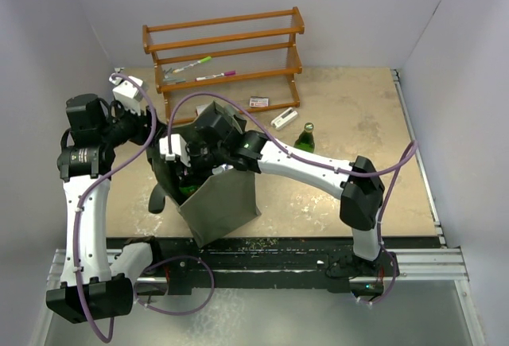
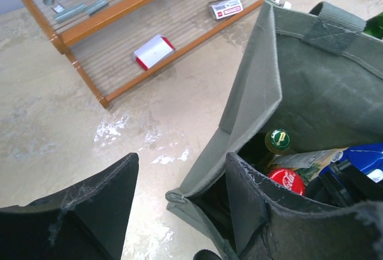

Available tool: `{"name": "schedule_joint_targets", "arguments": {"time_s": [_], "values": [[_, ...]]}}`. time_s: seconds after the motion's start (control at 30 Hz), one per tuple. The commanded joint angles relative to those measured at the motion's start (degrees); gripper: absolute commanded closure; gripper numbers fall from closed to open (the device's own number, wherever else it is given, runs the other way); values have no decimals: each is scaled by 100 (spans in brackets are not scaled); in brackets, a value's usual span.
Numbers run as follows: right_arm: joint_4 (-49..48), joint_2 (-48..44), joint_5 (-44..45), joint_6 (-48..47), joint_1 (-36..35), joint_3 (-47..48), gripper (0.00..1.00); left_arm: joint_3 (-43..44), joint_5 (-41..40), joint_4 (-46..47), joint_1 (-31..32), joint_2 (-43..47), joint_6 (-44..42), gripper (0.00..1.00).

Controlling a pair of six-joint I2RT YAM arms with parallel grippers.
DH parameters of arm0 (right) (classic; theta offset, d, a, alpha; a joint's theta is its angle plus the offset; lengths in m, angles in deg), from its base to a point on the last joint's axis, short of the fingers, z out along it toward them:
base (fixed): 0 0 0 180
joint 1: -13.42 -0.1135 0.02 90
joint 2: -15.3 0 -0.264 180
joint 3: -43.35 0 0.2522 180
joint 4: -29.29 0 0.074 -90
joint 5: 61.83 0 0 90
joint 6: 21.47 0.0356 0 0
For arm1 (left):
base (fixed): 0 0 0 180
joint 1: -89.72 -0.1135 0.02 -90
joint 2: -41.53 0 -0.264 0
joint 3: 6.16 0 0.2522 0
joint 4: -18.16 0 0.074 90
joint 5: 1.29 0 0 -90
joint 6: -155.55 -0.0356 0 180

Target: Place the beverage into the canvas bag

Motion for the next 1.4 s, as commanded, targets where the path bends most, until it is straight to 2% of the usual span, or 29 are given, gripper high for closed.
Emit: {"name": "schedule_joint_targets", "arguments": {"time_s": [0.0,0.3,0.73,0.97,1.37], "values": [[-731,-355,41,-83,17,-170,100,72,-312,223,-87,93,110,37],[-897,-282,71,-125,14,-521,100,71,-273,223,-103,152,90,36],[-663,-158,147,-328,12,-667,81,238,11,122,-104,58,18,36],[-593,-86,234,-334,11,-715,70,40,55,234,-104,262,-10,35],[-447,-37,396,-388,10,-717,59,-90,25,253,-104,445,-85,34]]}}
